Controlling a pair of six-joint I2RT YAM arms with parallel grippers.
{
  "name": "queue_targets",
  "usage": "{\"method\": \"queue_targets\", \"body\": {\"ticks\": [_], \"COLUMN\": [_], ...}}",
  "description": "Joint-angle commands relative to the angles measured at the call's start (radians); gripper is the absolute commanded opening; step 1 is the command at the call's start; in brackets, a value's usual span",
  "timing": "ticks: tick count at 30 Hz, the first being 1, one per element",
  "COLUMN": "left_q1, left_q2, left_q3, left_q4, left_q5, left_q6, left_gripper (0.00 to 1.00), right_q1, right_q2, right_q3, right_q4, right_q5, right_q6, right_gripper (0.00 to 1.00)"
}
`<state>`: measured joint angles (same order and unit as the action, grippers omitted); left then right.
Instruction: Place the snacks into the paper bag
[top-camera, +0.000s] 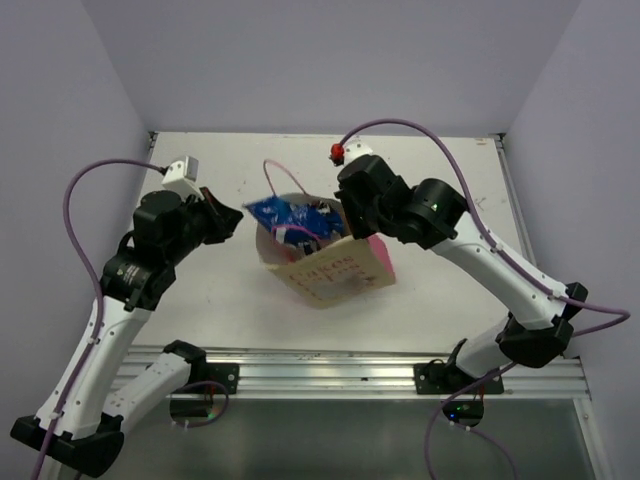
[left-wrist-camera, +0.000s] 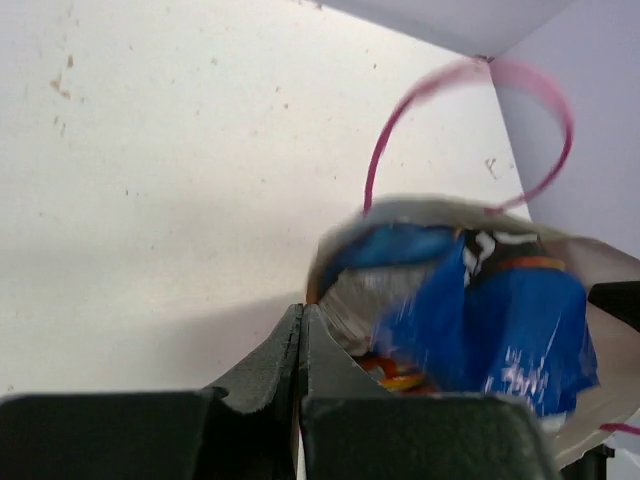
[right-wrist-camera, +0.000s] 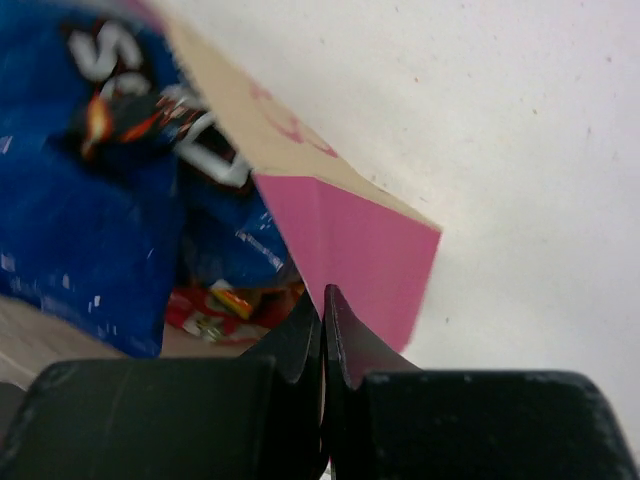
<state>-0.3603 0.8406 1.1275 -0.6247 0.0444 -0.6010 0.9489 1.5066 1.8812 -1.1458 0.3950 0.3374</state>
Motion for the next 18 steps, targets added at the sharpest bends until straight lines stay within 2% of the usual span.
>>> {"method": "queue_targets", "body": {"ticks": [1,5,6,9,18], "left_q1": [0.001,-0.02,-0.028,-0.065,-0.169], "left_q2": [-0.027,-0.072,-0.077,-0.08,-0.048], "left_q3": [-0.089,-0.189,-0.199,-0.195,-0.161], "left_q4": [-0.007,0.016,0.016,0.013,0.005], "left_q5": [0.054,0.098,0.094,0.074,0.011], "left_q6": [-0.065,-0.109,-0.114,-0.123,-0.132], "left_gripper": [0.0,0.0,0.0,0.0,0.0], "right_q1": [-0.001,-0.001,-0.001,-0.001,0.001], "right_q2": [-0.086,-0.178,-0.192,-0.226,-0.186], "right_q3": [-0.065,-0.252,-0.322,-0.399,-0.367], "right_q4": [-0.005,0.055,0.067,0.081,0.063], "right_q5": [0.074,0.053,0.047,0.025,-0.005], "right_q6": [0.055,0.11,0.135,0.17,0.195], "right_gripper": [0.0,0.0,0.0,0.0,0.0]}}
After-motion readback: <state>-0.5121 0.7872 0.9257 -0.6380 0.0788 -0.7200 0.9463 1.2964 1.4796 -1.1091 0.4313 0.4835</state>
